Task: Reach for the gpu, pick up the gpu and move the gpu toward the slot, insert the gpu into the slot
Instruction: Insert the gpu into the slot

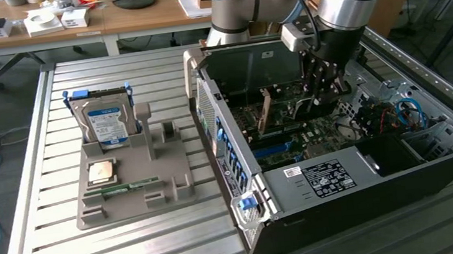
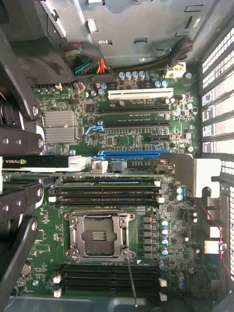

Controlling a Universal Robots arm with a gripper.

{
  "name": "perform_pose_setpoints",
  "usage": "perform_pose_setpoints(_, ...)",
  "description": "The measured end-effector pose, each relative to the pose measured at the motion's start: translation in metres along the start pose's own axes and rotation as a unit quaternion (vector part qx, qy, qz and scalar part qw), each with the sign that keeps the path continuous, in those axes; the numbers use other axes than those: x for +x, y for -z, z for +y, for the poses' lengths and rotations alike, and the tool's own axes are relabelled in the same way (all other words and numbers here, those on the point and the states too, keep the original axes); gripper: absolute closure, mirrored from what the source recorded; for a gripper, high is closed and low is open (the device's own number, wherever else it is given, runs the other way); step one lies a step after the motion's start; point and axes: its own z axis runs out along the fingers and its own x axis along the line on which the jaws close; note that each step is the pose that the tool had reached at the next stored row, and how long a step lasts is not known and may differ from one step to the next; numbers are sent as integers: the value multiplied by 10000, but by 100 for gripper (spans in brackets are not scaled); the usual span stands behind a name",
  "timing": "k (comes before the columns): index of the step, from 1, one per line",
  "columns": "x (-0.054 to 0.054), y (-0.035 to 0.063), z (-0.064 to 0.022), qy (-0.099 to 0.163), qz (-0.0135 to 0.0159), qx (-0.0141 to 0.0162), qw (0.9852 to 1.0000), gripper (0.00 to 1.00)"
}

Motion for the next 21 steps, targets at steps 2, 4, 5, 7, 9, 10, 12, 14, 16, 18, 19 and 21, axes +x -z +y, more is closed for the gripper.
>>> perform_pose_setpoints(2,1,-3,0,0,3,-1,10000,73)
perform_pose_setpoints(4,1,-6,0,0,2,0,10000,73)
perform_pose_setpoints(5,1,-6,0,0,3,-1,10000,73)
perform_pose_setpoints(7,1,-6,0,0,2,-1,10000,73)
perform_pose_setpoints(9,0,-6,0,0,2,-1,10000,73)
perform_pose_setpoints(10,1,-6,5,-1,2,0,10000,73)
perform_pose_setpoints(12,1,-7,19,0,2,0,10000,73)
perform_pose_setpoints(14,2,-8,37,0,2,0,10000,73)
perform_pose_setpoints(16,3,-8,54,0,2,0,10000,73)
perform_pose_setpoints(18,3,-8,59,0,2,0,10000,73)
perform_pose_setpoints(19,3,-9,59,0,2,1,10000,73)
perform_pose_setpoints(21,3,-9,60,0,2,0,10000,73)
